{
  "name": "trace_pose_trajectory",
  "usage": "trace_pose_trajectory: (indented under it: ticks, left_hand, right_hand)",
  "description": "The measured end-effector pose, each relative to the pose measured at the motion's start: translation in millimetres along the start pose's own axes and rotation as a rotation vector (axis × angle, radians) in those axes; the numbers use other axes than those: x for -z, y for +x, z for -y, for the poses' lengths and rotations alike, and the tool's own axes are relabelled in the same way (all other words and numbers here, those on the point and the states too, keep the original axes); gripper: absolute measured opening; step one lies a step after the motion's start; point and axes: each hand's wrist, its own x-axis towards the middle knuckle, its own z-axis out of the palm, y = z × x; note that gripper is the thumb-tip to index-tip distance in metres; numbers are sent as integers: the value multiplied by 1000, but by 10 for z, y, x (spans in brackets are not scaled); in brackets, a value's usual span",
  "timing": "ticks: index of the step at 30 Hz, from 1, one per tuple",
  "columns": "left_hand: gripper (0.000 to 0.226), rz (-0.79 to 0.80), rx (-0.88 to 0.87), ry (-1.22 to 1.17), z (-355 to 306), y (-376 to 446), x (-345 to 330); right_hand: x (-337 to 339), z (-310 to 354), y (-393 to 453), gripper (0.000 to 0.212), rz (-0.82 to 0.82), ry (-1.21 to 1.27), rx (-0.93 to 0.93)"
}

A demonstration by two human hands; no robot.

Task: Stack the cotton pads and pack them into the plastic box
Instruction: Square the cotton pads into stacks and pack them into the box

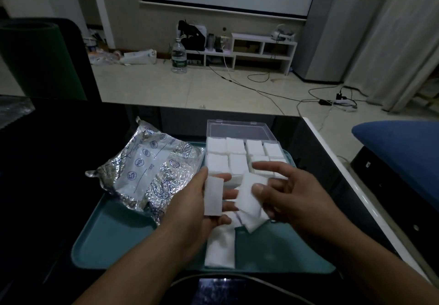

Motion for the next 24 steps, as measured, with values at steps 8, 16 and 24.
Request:
trace_pose_trajectory:
  ticks: [8,16,24]
  left_hand:
    - [51,153,123,-252,53,-47,-157]
    - [46,233,75,-23,49,-66,-78]
    - [15,299,26,150,77,-107,-57]
  right_hand:
    - [-277,-159,34,22,-159,-854,440]
    - [-205,-145,-106,91,189,-951,503]
    - [-173,-154,-67,104,220,-898,459]
